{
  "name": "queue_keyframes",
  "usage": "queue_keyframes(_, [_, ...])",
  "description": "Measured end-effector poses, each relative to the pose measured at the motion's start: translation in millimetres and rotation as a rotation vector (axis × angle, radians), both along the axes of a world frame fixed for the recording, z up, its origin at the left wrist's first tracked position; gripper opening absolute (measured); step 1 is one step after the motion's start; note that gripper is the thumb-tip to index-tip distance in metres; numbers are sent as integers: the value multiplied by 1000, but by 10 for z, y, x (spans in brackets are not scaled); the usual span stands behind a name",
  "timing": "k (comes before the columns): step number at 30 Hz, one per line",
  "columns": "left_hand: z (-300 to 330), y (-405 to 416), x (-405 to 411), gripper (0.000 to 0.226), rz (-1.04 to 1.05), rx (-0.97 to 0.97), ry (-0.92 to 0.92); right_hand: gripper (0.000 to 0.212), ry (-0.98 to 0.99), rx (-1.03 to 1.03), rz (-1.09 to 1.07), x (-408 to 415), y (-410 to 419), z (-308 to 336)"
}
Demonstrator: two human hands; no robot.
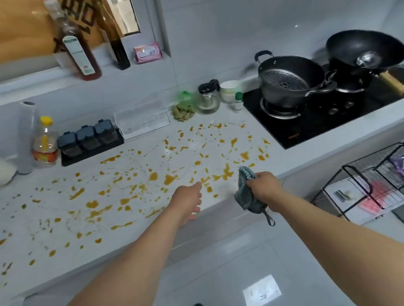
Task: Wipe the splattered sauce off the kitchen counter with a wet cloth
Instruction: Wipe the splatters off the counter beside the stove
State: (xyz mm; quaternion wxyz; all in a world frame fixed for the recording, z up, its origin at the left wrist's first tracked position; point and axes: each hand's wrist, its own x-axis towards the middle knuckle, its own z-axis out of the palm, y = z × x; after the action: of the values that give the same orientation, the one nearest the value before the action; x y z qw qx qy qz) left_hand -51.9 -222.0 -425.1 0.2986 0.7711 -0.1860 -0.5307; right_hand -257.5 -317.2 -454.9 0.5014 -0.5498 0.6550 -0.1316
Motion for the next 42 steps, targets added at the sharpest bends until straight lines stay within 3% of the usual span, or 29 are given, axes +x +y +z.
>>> queue_keyframes(4, [-215, -227, -41, 24, -85, 40, -32, 19, 97, -50, -61, -304, -218, -102])
queue_keyframes(7, [-377, -266, -21, 52, -110, 93, -116, 19, 183, -127, -34, -387, -394, -183])
queue_keyframes(10, [-488, -272, 40, 24, -93, 132, -177, 22, 268, -175, 37, -416, -627, -268])
queue_keyframes(14, [-631, -328, 172, 25, -48, 134, -321, 15, 383, -316, 168, -367, -994, -420])
queue_keyframes(17, [-663, -280, 140, 23, -226, 240, -452, 16, 594, -462, 381, -292, -1148, -586])
queue_keyframes(19, [-723, -224, 87, 44, -433, 393, -529, 22, 686, -494, 570, -266, -1196, -750])
queue_keyframes(22, [-846, -102, 68, 66, -531, 491, -597, 34, 617, -476, 725, -243, -1154, -1019])
queue_keyframes(27, [-958, -6, 177, 66, -393, 533, -677, 52, 535, -411, 612, -98, -1049, -1129])
queue_keyframes(31, [-983, -20, 226, 82, -523, 613, -672, 43, 573, -417, 664, 34, -1032, -1188])
queue_keyframes(37, [-1030, 8, 339, 77, -698, 590, -732, 41, 579, -363, 653, 351, -911, -1173])
queue_keyframes(42, [-1172, 274, 518, 83, -680, 474, -666, 42, 513, -374, 680, 689, -643, -1219])
